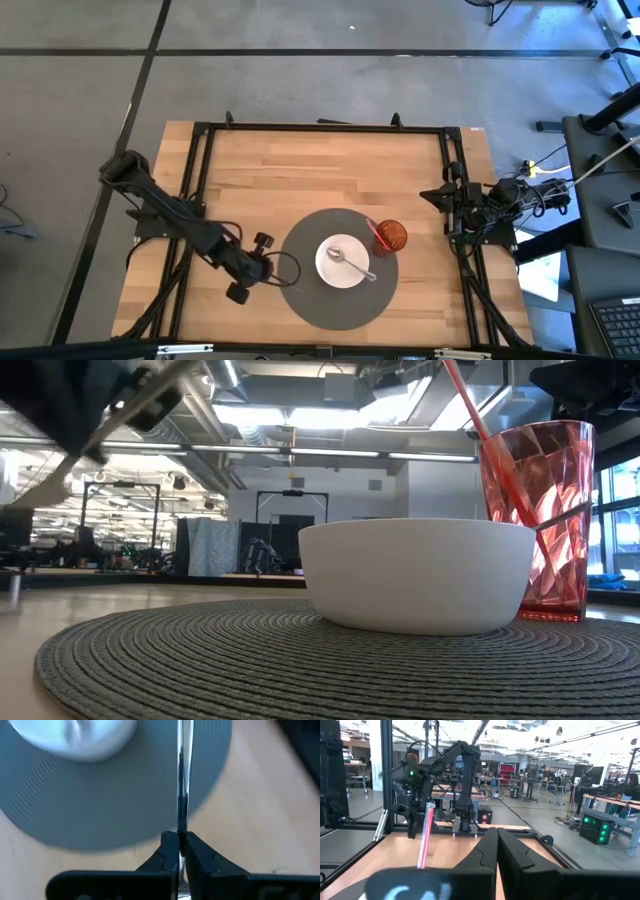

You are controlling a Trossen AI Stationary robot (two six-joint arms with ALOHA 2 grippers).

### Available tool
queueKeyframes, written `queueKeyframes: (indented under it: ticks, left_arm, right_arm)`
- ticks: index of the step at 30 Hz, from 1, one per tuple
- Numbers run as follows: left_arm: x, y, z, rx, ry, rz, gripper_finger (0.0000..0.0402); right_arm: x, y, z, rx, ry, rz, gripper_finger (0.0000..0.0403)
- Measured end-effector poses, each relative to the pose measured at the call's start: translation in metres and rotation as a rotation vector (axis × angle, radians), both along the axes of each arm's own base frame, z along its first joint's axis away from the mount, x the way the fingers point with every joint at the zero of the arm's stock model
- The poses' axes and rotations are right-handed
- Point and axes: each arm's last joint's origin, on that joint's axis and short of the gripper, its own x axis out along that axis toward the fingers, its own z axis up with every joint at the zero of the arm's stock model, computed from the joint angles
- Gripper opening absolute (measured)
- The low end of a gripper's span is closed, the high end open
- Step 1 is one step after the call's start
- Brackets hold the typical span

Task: Pick & Place Utensil
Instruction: Put the silver fork into the white bowl to the left of the orange glass

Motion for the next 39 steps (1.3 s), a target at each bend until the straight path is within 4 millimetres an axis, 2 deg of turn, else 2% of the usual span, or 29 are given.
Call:
queueKeyframes:
  ticks: [11, 17, 20, 24, 28, 31, 39]
  left_arm:
    - [0.028, 0.004, 0.025, -0.158, -0.301, 0.036, 0.0006]
    - [0.04, 0.005, 0.041, -0.145, -0.498, -0.029, 0.0006]
    - [0.047, 0.013, 0.047, -0.144, -0.573, -0.014, 0.0006]
    - [0.06, 0.033, 0.053, -0.198, -0.631, 0.111, 0.0006]
    - [0.076, 0.055, 0.049, -0.242, -0.657, 0.222, 0.0005]
    - [0.091, 0.065, 0.042, -0.29, -0.696, 0.208, 0.0005]
    - [0.121, 0.068, 0.008, -0.328, -0.732, -0.053, 0.0005]
  right_arm:
    - [0.0, 0.0, 0.0, 0.015, -0.002, 0.003, 0.0007]
    - [0.0, 0.0, 0.0, 0.025, -0.003, 0.006, 0.0007]
    - [0.0, 0.001, 0.0, 0.035, -0.005, 0.034, 0.0007]
    - [0.0, 0.002, 0.0, 0.049, -0.008, 0.061, 0.0007]
    - [0.0, 0.002, 0.0, 0.071, -0.009, 0.083, 0.0007]
    - [0.0, 0.003, 0.0, 0.07, -0.01, 0.117, 0.0007]
    - [0.0, 0.003, 0.001, 0.069, -0.015, 0.126, 0.0007]
